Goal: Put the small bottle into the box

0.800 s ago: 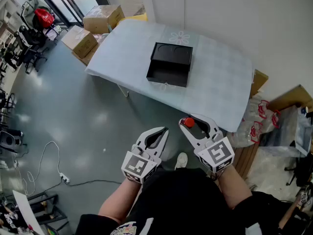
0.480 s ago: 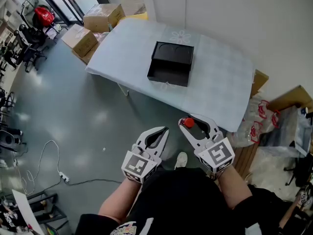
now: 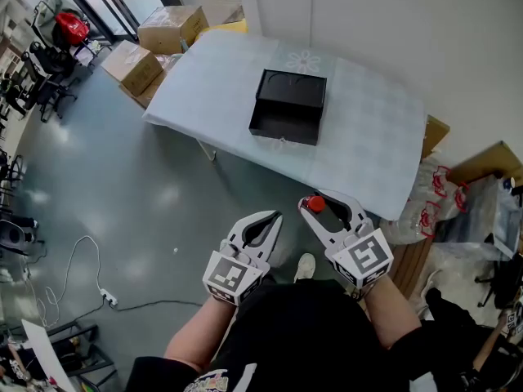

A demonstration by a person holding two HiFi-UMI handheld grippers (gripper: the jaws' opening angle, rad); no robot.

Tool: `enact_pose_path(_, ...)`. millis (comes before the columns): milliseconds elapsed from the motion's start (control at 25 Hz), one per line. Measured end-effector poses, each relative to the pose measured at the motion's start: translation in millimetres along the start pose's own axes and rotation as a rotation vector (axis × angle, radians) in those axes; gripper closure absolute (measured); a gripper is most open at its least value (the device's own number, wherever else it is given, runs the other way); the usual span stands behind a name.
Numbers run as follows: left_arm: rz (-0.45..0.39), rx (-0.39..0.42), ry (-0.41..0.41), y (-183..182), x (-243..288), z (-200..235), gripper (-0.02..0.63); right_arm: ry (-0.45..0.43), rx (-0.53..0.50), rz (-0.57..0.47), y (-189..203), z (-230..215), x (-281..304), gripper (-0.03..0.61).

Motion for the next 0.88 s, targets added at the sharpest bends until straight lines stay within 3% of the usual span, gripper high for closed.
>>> enact_pose_path(880, 0.006, -0.015, 0.034, -8, -12, 65, 0.605, 0.037, 0.016, 0.013, -20, 10, 62, 0.419)
Point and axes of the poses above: the fingertips, and each gripper's own axes: x forward along the fingers, z to its left, y out of its underside, the point moved 9 cm from there along -x, backward along the fingers, and after that the axes turned 13 degrees about -y, right-handed, at the moved point
